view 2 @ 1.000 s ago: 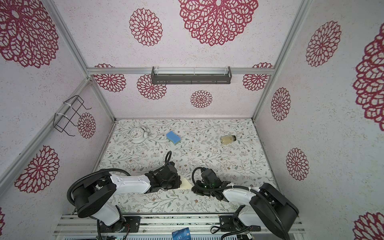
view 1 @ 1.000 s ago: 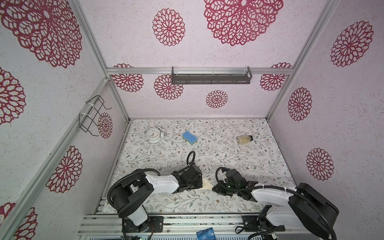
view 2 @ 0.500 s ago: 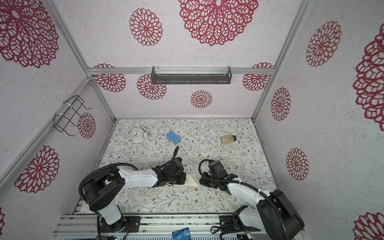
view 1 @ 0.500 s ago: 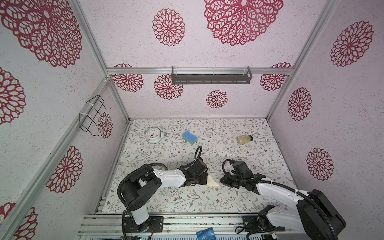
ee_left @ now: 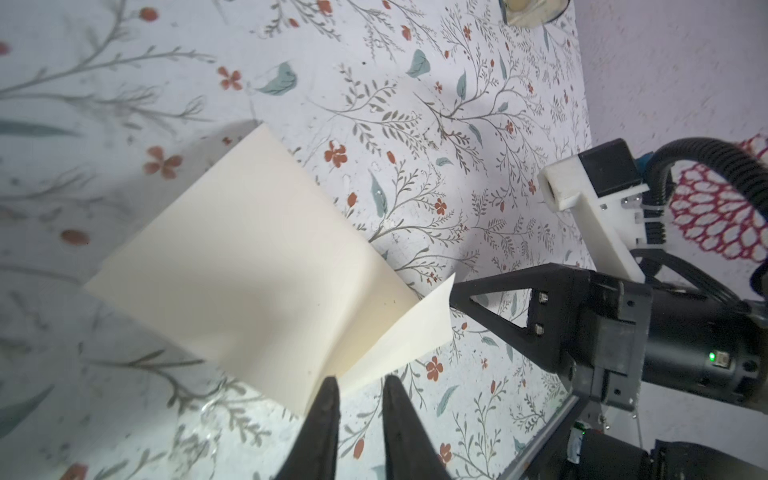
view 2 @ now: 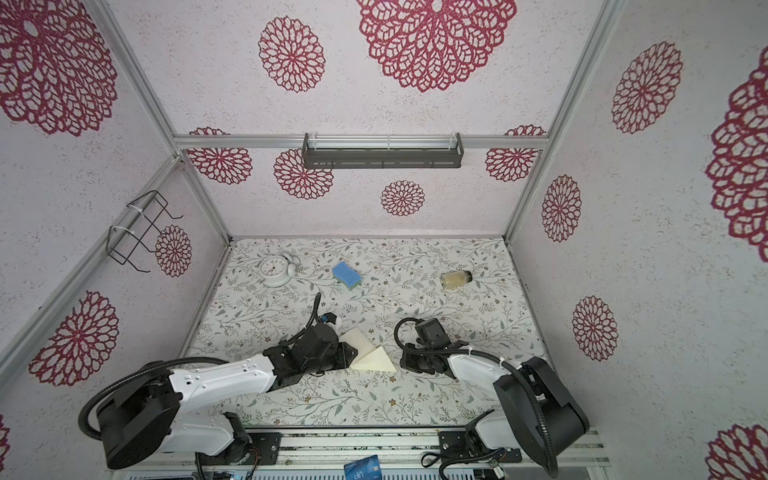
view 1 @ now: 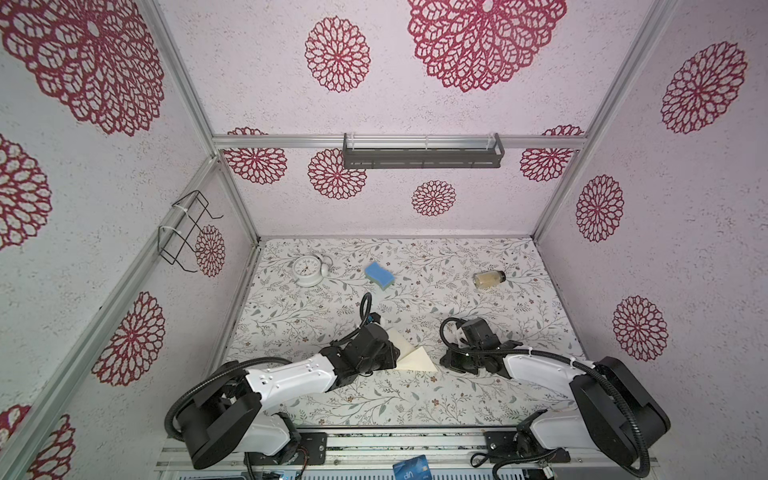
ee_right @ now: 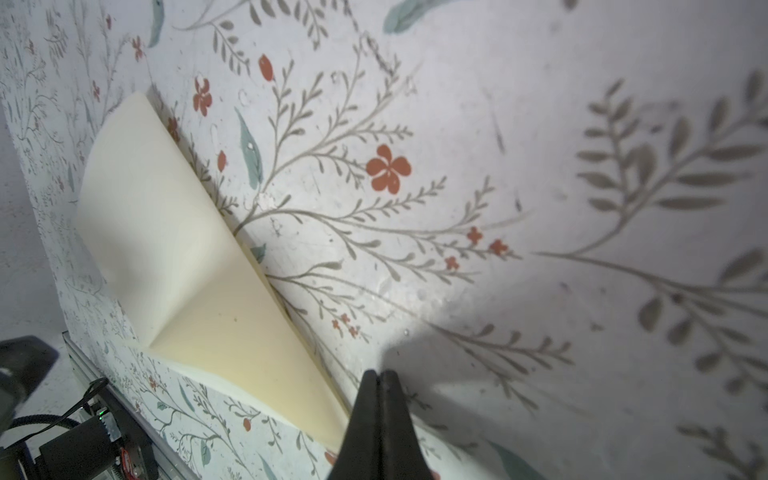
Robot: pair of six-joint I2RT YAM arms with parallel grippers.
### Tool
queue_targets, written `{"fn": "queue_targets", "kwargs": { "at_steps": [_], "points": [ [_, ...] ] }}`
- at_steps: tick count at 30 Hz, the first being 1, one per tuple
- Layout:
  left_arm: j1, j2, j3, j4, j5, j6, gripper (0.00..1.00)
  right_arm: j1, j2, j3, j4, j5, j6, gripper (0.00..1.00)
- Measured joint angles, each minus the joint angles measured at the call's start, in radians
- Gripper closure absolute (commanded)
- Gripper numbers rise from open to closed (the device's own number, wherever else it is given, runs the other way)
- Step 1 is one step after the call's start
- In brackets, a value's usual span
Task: Fold a paper plane with a square sheet of paper (fold left side to right side)
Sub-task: 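Open the left gripper and draw both grippers back from the folded strip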
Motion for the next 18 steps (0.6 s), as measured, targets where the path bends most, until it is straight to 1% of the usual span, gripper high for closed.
{"fn": "queue_targets", "kwargs": {
  "at_steps": [2,5,8,11,12,13,14,15,16,17,18],
  "points": [
    [0.0,-0.048,-0.05,0.004,-0.009,-0.035,0.59,-0.001,0.005,-0.007,0.023,-0.012,0.001,1.0],
    [-0.005,-0.084,-0.093,0.026,-0.011,-0.071,0.51,0.0,0.008,-0.023,0.063,-0.028,0.008,1.0],
    [-0.014,-0.081,-0.121,0.068,-0.012,-0.105,0.47,0.0,0.011,-0.04,0.106,-0.046,0.021,1.0],
    [-0.032,-0.052,-0.136,0.118,-0.013,-0.132,0.47,0.001,0.011,-0.055,0.138,-0.055,0.037,1.0],
    [-0.037,-0.038,-0.137,0.134,-0.013,-0.138,0.49,0.002,0.011,-0.058,0.144,-0.059,0.04,1.0],
    [-0.043,-0.022,-0.137,0.15,-0.013,-0.145,0.58,0.002,0.011,-0.061,0.15,-0.061,0.045,1.0],
    [-0.049,-0.007,-0.137,0.165,-0.013,-0.151,0.68,0.003,0.011,-0.063,0.152,-0.062,0.046,1.0],
    [-0.056,0.009,-0.134,0.175,-0.014,-0.154,0.82,0.003,0.01,-0.063,0.153,-0.062,0.047,1.0],
    [-0.064,0.023,-0.127,0.18,-0.015,-0.152,0.93,0.003,0.009,-0.064,0.153,-0.061,0.047,1.0],
    [-0.071,0.034,-0.117,0.179,-0.016,-0.146,0.98,0.003,0.004,-0.064,0.149,-0.06,0.047,1.0],
    [-0.078,0.046,-0.1,0.179,-0.017,-0.14,1.0,0.004,-0.006,-0.067,0.138,-0.057,0.047,1.0]
  ]
}}
